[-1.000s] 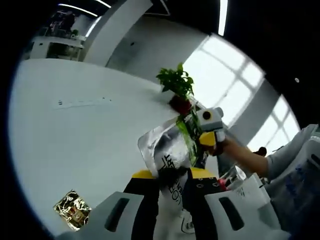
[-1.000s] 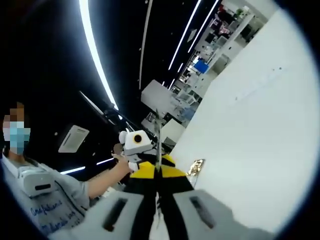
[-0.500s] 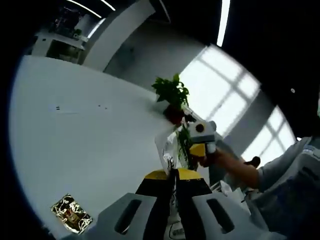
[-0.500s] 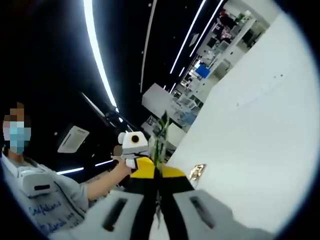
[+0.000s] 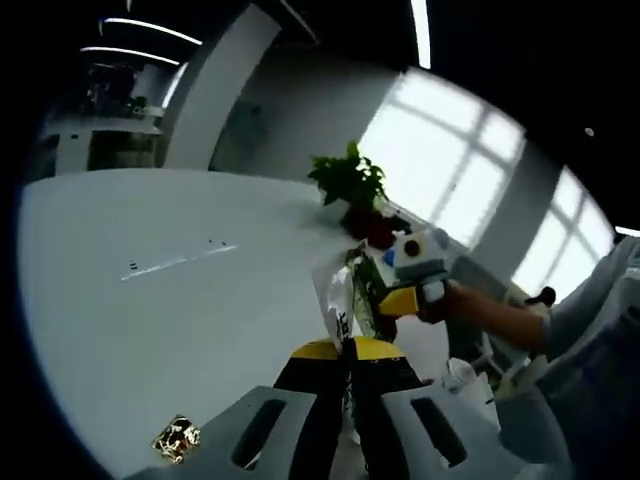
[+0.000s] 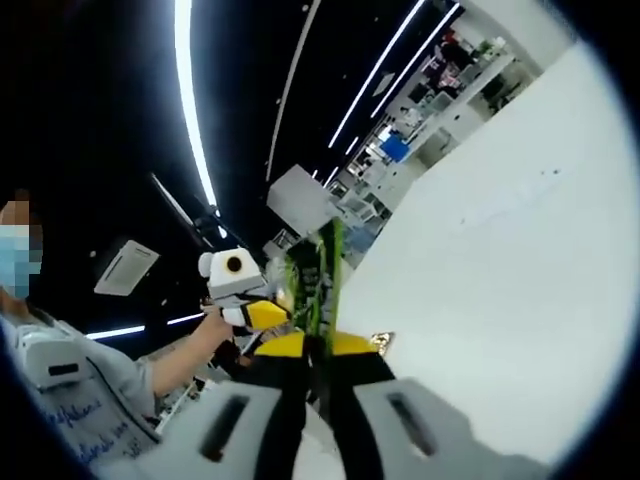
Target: Arrange the skincare products in the storage area until every visible bottle or jar stands upright without overlapping.
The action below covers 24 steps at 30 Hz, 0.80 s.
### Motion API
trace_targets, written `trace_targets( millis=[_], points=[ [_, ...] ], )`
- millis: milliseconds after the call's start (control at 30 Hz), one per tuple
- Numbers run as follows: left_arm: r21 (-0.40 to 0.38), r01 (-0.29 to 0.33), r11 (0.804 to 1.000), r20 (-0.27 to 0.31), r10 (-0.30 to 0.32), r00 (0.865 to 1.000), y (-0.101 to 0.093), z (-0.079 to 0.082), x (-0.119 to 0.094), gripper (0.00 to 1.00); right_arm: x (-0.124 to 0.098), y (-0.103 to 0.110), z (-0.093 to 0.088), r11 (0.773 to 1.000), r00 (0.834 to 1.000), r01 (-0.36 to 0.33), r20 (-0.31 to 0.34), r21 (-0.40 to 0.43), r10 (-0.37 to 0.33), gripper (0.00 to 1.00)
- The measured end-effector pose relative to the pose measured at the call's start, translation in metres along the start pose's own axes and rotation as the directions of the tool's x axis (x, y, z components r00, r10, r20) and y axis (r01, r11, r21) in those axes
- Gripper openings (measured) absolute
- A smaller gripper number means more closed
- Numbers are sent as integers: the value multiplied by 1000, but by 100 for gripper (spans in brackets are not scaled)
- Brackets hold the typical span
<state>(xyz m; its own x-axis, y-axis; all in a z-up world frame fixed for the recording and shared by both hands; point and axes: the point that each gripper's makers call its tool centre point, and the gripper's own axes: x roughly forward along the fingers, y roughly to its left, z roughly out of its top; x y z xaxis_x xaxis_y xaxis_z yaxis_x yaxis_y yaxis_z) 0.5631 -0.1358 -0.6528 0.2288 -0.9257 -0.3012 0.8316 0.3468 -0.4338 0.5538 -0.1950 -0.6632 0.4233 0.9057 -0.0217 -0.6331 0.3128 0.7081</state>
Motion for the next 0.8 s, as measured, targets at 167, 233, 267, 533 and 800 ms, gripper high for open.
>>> trace_targets(
  millis=[167,233,267,533,800],
  points=[
    [85,-35,996,-37,39,999,-4,5,-3,0,-1,-7,-3,997,998,58,-36,-43,-60,12],
    [129,-51,990,-63,59,996,-6,6,-5,0,-2,-8,-5,996,996,76,-46,-55,-79,13],
    [139,-55,989,-68,65,996,-6,6,-6,0,-4,-13,-4,989,992,118,-43,-92,-122,14],
    [214,-91,973,-93,114,989,-9,13,-16,0,-11,-12,-4,984,987,141,-59,-110,-148,16],
    [264,-139,955,-113,174,978,-10,17,-30,0,-20,-7,-5,984,989,134,-54,-117,-141,15]
  ],
)
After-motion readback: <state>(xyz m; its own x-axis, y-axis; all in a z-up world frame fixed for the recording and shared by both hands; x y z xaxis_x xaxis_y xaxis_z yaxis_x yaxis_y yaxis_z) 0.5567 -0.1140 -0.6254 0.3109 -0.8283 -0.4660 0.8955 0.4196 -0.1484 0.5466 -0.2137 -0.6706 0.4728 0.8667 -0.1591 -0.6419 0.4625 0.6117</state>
